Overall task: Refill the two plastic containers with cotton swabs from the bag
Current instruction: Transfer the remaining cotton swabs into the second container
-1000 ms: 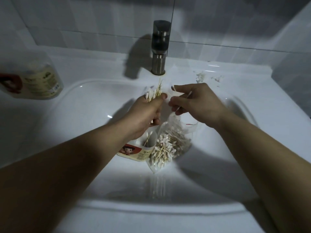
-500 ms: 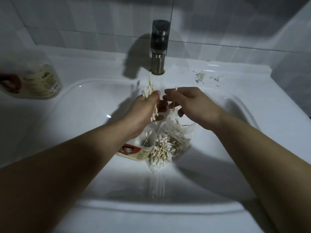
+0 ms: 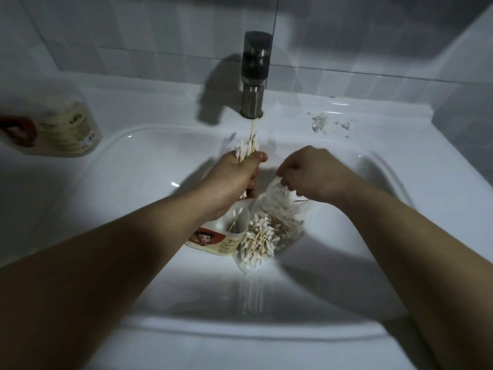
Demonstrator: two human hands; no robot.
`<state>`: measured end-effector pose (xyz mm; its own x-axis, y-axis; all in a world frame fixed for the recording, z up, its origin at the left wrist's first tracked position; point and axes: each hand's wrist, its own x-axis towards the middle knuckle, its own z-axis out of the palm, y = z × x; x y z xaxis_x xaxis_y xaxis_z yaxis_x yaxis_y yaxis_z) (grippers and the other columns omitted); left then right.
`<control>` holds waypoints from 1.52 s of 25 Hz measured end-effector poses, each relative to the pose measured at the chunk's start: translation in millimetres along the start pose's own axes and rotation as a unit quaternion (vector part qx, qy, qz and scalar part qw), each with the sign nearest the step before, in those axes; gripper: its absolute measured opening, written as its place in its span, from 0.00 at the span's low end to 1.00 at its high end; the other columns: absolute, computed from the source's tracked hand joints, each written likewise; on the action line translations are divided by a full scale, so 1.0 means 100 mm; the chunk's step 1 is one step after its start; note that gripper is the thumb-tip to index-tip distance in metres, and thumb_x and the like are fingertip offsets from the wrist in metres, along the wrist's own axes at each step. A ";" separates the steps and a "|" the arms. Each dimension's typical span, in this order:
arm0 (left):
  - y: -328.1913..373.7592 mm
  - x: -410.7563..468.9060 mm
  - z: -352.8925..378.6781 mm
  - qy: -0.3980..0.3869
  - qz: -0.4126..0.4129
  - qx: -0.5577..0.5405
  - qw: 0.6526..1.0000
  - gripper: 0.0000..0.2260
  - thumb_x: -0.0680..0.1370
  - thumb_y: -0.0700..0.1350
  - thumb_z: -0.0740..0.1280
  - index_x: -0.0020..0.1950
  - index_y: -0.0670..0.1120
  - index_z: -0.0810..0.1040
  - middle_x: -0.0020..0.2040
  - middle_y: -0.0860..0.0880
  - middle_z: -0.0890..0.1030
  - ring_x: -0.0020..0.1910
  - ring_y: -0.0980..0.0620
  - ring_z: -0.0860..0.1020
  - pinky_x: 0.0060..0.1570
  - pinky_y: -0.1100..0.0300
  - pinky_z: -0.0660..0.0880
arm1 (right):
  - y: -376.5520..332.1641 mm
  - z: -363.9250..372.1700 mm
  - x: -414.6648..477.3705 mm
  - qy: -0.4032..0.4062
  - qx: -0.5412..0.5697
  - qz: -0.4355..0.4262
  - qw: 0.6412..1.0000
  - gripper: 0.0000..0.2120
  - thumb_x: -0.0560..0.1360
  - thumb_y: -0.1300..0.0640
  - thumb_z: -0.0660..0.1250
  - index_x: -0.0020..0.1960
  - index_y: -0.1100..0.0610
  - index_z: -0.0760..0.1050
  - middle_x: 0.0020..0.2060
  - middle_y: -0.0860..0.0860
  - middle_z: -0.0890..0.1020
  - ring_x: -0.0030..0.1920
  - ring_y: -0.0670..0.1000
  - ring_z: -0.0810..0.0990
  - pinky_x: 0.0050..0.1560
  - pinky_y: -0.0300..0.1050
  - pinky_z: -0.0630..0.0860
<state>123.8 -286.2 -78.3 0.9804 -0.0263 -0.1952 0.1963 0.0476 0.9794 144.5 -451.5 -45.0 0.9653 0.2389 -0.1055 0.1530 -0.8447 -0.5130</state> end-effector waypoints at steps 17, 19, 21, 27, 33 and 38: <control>-0.04 -0.05 0.02 -0.040 -0.021 0.038 0.998 0.08 0.85 0.47 0.62 0.54 0.46 0.79 0.33 0.53 0.70 0.29 0.57 0.70 0.35 0.59 0.72 | -0.08 0.30 -0.10 -0.277 -0.270 -0.103 0.916 0.07 0.76 0.58 0.65 0.48 0.49 0.68 0.40 0.47 0.75 0.39 0.50 0.75 0.33 0.43 0.69; -0.05 -0.05 0.02 -0.043 -0.018 0.037 0.998 0.08 0.85 0.47 0.62 0.54 0.46 0.79 0.33 0.53 0.71 0.29 0.56 0.71 0.35 0.58 0.72 | -0.08 0.31 -0.08 -0.258 -0.243 -0.110 0.929 0.06 0.75 0.58 0.65 0.46 0.48 0.69 0.40 0.49 0.79 0.40 0.52 0.79 0.38 0.47 0.77; -0.05 -0.04 0.01 -0.045 -0.018 0.034 0.998 0.08 0.85 0.47 0.62 0.54 0.46 0.79 0.33 0.52 0.71 0.29 0.56 0.71 0.35 0.58 0.72 | -0.09 0.29 -0.07 -0.227 -0.232 -0.114 0.939 0.06 0.75 0.59 0.64 0.40 0.50 0.71 0.35 0.50 0.79 0.36 0.51 0.78 0.38 0.47 0.77; -0.02 -0.08 0.03 -0.052 -0.012 0.028 0.998 0.08 0.85 0.45 0.61 0.55 0.44 0.78 0.37 0.48 0.80 0.33 0.54 0.80 0.37 0.56 0.78 | -0.08 0.16 -0.08 -0.176 -0.239 -0.091 0.950 0.12 0.78 0.56 0.62 0.36 0.54 0.71 0.31 0.51 0.78 0.31 0.49 0.76 0.32 0.42 0.69; 0.02 -0.13 0.02 -0.076 0.048 0.130 0.987 0.09 0.86 0.46 0.60 0.54 0.44 0.77 0.42 0.46 0.84 0.38 0.54 0.84 0.33 0.57 0.79 | -0.07 0.08 -0.06 -0.121 -0.247 -0.090 0.957 0.07 0.76 0.52 0.64 0.45 0.53 0.79 0.35 0.49 0.80 0.36 0.49 0.78 0.35 0.42 0.72; -0.09 -0.12 -0.01 -0.108 0.025 0.271 0.956 0.08 0.84 0.53 0.60 0.54 0.52 0.77 0.45 0.46 0.87 0.42 0.42 0.86 0.30 0.54 0.80 | -0.03 0.04 -0.05 -0.136 -0.241 -0.055 0.959 0.06 0.74 0.54 0.66 0.47 0.53 0.81 0.35 0.49 0.80 0.36 0.48 0.79 0.34 0.41 0.72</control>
<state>110.4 -285.6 -85.0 0.9505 -0.2467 -0.1889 0.0537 -0.4682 0.8820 138.8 -448.2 -46.1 0.8568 0.4001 -0.3253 0.3942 -0.9149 -0.0871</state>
